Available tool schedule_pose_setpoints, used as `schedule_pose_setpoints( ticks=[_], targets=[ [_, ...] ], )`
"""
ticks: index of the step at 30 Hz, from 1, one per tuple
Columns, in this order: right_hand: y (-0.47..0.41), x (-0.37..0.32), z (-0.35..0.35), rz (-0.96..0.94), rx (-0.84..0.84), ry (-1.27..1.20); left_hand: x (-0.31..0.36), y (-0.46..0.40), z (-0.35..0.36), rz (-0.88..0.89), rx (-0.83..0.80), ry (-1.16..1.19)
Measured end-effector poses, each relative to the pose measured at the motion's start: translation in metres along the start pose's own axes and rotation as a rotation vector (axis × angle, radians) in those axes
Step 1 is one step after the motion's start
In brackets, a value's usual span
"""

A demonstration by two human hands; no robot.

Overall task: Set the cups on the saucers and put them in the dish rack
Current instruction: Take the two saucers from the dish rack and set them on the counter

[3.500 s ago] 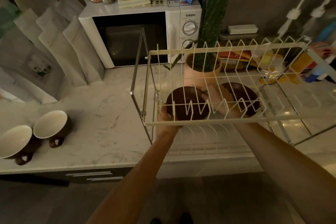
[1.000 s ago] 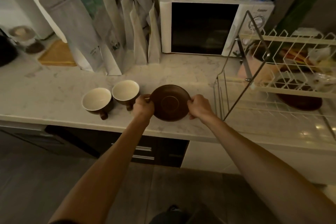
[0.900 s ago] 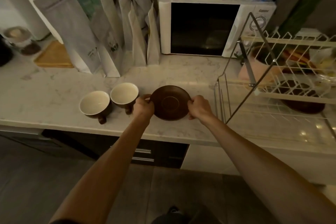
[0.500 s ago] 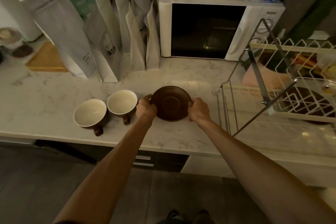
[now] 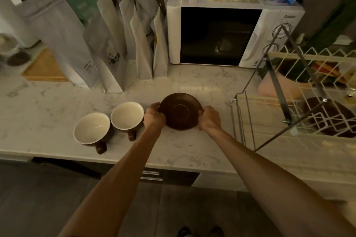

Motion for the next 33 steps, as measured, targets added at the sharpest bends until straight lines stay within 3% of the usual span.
schedule_pose_setpoints(
  ticks=[26, 33],
  targets=[
    [0.003, -0.009, -0.001, 0.014, -0.037, -0.114, 0.004, -0.006, 0.007, 0.006, -0.039, -0.076],
    [0.04, -0.027, -0.019, -0.053, -0.053, 0.224, 0.032, 0.031, 0.003, 0.191, -0.019, -0.393]
  ],
)
Point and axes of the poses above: each hand's wrist, its own y-axis away from the middle knuckle, its own z-axis out of the palm, x = y × z, the point moved 9 cm from there along -y, towards the middle knuckle, and after that the axes turned 8 degrees about -x, right-handed, at the moved point
